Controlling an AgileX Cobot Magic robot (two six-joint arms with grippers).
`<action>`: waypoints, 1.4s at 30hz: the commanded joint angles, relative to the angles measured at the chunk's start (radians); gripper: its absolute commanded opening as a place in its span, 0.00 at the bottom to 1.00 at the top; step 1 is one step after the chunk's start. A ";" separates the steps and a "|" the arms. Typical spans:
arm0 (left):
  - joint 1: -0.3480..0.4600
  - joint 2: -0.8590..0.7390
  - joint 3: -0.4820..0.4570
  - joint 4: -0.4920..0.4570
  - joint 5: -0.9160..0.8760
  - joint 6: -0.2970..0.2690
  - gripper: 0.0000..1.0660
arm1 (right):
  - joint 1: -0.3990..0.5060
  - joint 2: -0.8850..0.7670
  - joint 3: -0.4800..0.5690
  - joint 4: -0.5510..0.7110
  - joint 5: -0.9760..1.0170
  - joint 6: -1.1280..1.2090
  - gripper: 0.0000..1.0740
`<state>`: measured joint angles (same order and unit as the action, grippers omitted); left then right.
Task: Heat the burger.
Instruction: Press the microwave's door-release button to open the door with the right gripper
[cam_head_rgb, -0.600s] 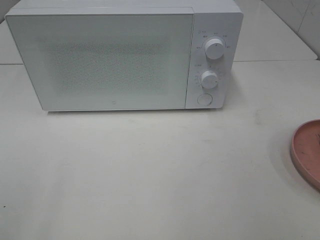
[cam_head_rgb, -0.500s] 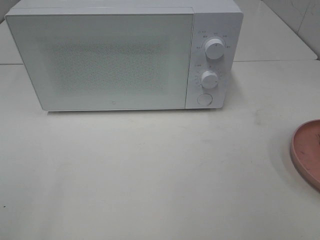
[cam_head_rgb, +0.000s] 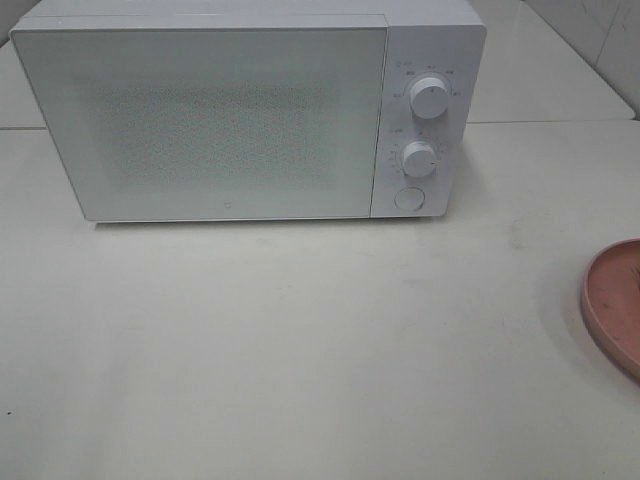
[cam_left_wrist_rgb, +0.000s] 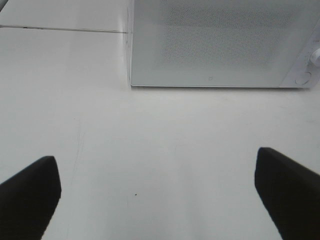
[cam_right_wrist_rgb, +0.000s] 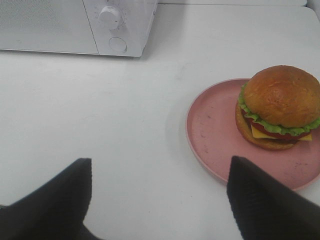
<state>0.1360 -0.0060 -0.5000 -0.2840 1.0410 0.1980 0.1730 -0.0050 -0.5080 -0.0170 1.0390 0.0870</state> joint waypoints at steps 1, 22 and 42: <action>0.004 -0.007 0.003 -0.006 -0.004 0.002 0.92 | -0.005 -0.011 -0.017 0.005 -0.021 0.010 0.69; 0.004 -0.007 0.003 -0.006 -0.004 0.002 0.92 | -0.005 0.283 0.013 0.001 -0.360 0.012 0.69; 0.004 -0.007 0.003 -0.006 -0.004 0.002 0.92 | -0.005 0.580 0.205 0.001 -0.948 0.012 0.69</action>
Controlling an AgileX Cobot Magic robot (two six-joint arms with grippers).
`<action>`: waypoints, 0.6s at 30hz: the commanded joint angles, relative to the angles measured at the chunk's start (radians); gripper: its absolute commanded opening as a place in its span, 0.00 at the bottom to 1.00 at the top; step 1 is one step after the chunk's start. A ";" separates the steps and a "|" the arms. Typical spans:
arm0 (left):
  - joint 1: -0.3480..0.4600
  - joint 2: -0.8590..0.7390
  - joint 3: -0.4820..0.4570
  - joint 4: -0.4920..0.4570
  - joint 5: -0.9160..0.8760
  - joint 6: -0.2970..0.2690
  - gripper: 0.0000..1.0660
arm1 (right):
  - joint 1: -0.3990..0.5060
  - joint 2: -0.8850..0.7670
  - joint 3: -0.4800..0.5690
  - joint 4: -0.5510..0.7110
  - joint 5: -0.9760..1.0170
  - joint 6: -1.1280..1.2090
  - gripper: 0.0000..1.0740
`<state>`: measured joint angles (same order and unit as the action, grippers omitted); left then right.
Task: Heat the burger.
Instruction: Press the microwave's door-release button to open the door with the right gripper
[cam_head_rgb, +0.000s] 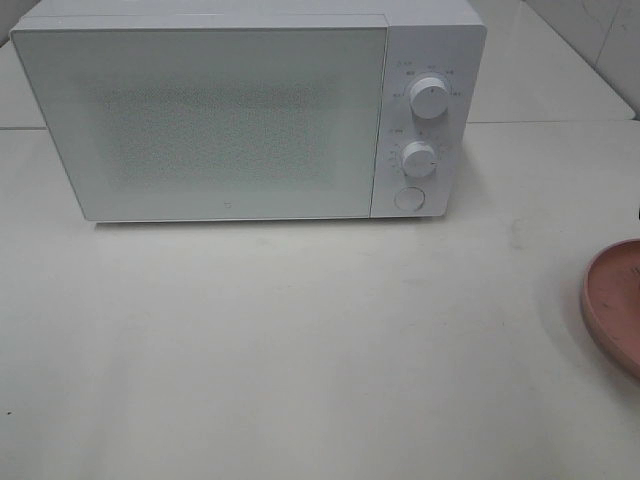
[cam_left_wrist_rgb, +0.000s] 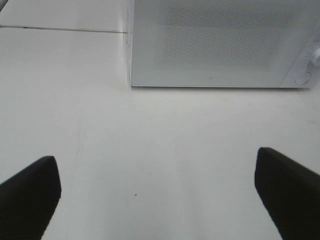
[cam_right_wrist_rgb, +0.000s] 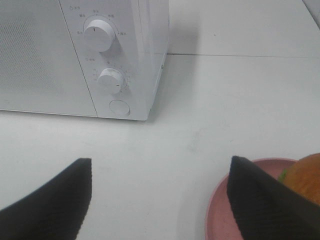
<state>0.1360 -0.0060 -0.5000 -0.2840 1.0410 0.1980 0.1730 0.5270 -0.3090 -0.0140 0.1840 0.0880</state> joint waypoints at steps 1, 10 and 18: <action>0.004 -0.007 0.003 -0.006 -0.004 0.002 0.92 | -0.005 0.089 0.006 -0.002 -0.139 0.011 0.69; 0.004 -0.007 0.003 -0.006 -0.004 0.002 0.92 | -0.005 0.302 0.006 -0.002 -0.410 0.011 0.69; 0.004 -0.007 0.003 -0.006 -0.004 0.002 0.92 | -0.005 0.480 0.006 -0.002 -0.655 0.011 0.69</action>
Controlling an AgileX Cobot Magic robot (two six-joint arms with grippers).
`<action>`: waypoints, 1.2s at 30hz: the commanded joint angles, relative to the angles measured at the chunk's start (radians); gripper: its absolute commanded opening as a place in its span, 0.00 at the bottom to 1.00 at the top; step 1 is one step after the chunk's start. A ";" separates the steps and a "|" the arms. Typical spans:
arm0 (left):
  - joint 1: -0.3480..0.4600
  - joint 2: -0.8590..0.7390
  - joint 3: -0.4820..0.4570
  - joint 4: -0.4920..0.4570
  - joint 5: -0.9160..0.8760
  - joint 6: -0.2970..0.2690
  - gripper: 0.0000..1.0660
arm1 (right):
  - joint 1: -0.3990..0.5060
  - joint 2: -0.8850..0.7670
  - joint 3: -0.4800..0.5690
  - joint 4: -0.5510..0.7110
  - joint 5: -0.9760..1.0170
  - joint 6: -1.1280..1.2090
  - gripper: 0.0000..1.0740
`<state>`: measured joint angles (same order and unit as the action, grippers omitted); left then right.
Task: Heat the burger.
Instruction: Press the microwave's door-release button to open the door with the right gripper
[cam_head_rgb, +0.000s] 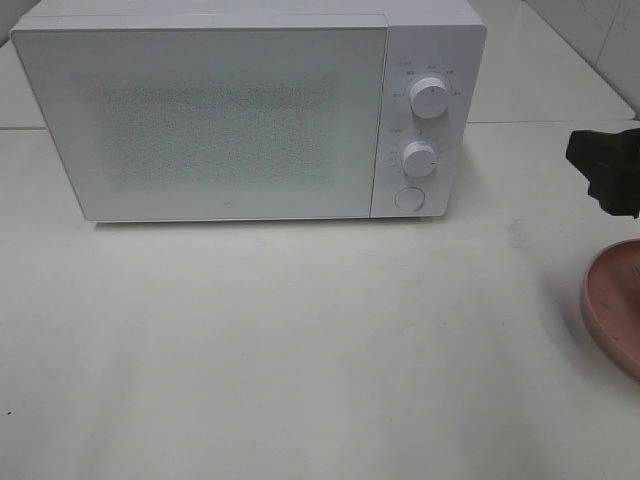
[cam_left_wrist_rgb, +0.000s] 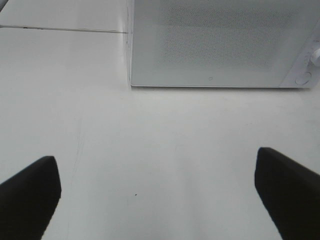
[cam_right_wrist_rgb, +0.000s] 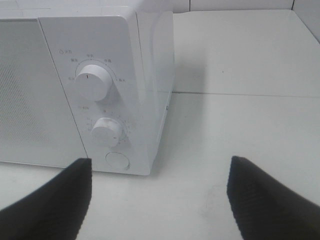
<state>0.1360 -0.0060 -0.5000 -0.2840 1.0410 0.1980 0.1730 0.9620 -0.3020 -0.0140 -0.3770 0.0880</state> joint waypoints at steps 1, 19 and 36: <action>0.004 -0.007 0.003 -0.006 -0.004 0.002 0.92 | -0.005 0.070 -0.001 -0.002 -0.125 0.011 0.69; 0.004 -0.007 0.003 -0.006 -0.004 0.002 0.92 | -0.005 0.445 -0.001 0.004 -0.631 -0.005 0.69; 0.004 -0.007 0.003 -0.006 -0.004 0.002 0.92 | 0.376 0.704 -0.002 0.518 -0.857 -0.237 0.69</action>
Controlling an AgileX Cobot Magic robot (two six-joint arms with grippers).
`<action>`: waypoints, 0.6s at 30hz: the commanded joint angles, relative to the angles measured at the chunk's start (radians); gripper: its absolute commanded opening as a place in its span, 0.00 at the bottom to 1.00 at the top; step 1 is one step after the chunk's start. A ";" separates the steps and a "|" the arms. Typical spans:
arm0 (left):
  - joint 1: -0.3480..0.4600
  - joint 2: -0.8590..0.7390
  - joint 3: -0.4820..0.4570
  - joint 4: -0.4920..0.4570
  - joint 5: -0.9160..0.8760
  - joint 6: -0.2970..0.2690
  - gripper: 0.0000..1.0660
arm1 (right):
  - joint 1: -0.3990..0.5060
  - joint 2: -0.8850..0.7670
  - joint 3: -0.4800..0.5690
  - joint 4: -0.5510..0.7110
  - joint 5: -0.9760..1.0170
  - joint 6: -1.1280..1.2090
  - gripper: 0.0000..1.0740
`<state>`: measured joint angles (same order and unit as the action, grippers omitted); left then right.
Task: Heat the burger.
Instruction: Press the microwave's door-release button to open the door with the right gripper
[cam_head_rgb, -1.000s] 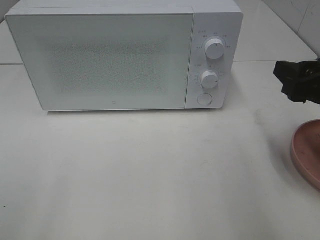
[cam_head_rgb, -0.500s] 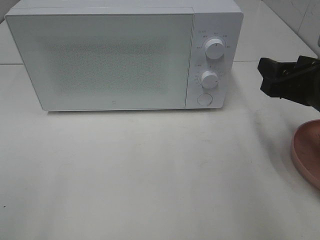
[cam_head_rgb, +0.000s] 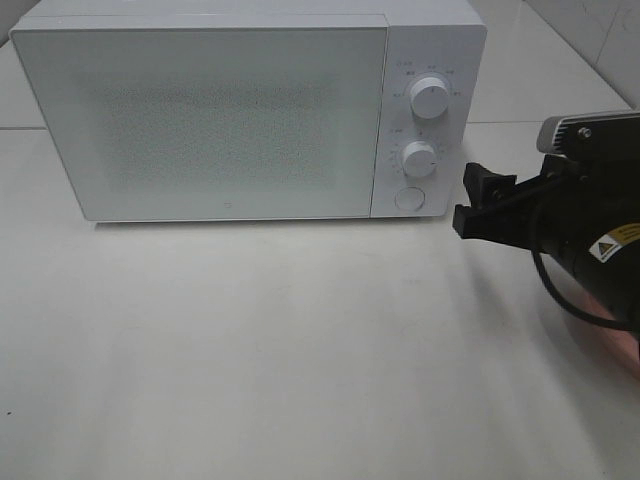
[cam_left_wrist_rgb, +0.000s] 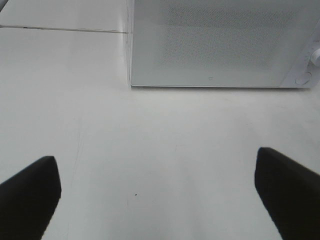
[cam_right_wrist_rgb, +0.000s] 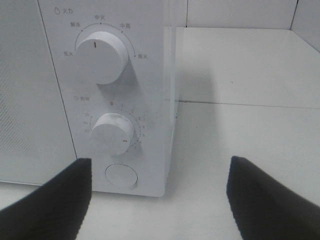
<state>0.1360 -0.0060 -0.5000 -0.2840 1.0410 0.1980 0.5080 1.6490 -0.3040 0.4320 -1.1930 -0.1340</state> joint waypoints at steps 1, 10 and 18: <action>0.004 -0.007 0.003 -0.006 -0.004 0.002 0.92 | 0.061 0.023 0.000 0.101 -0.052 -0.015 0.69; 0.004 -0.007 0.003 -0.006 -0.004 0.002 0.92 | 0.196 0.086 -0.002 0.248 -0.115 -0.040 0.69; 0.004 -0.007 0.003 -0.006 -0.004 0.002 0.92 | 0.241 0.086 -0.002 0.285 -0.107 -0.041 0.69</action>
<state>0.1360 -0.0060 -0.5000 -0.2840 1.0410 0.1980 0.7460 1.7370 -0.3050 0.7150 -1.2080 -0.1610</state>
